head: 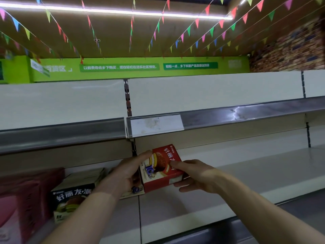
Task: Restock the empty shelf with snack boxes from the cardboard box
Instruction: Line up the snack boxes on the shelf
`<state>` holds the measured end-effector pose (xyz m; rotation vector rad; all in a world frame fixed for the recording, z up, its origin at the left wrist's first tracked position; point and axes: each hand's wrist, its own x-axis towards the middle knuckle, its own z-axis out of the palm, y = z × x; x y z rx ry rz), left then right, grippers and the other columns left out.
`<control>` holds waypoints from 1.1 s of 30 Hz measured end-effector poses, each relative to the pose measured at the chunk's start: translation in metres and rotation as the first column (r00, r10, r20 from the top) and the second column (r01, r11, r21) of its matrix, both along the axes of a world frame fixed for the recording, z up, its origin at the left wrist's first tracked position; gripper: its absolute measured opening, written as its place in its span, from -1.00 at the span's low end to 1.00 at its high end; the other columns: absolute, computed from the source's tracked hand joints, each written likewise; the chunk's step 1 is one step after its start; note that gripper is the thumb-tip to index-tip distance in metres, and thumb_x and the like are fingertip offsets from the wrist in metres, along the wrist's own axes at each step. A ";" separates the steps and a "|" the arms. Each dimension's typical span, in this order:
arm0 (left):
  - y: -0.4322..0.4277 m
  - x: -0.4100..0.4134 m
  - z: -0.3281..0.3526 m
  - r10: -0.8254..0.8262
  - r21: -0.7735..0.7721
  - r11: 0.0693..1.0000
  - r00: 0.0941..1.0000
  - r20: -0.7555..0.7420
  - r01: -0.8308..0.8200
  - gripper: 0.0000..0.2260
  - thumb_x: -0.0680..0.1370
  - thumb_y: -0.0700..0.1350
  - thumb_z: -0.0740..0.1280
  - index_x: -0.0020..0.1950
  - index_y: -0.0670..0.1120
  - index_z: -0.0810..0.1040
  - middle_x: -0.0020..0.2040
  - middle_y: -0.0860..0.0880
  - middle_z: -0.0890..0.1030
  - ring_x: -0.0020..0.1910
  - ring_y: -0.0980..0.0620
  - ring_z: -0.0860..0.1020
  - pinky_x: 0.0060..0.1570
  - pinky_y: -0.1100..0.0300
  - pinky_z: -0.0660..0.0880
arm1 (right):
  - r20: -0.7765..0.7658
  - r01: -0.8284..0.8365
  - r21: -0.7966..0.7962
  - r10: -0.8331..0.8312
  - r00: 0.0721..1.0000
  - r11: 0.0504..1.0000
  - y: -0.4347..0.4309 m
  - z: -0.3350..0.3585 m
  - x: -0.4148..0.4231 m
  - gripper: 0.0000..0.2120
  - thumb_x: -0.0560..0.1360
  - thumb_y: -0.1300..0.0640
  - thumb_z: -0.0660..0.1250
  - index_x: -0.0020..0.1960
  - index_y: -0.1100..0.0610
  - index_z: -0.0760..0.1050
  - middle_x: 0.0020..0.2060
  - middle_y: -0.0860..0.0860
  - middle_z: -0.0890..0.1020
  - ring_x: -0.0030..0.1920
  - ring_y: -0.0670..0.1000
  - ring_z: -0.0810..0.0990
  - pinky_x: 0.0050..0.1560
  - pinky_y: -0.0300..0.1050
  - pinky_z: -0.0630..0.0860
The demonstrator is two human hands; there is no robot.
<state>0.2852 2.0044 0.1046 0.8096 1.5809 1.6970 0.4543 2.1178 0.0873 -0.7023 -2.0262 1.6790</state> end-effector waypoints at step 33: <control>-0.051 -0.012 -0.018 -0.045 -0.267 0.964 0.993 -0.106 0.015 -0.39 0.54 0.40 0.05 -0.35 -0.08 0.46 -0.42 -0.05 0.52 -0.58 0.09 0.38 -0.52 0.33 0.32 | 0.051 0.002 0.212 -0.013 0.999 0.977 -0.024 0.001 -0.016 -0.57 0.56 -0.18 0.23 0.03 0.20 0.57 -0.29 0.06 0.67 -0.37 -0.05 0.61 -0.33 -0.19 0.57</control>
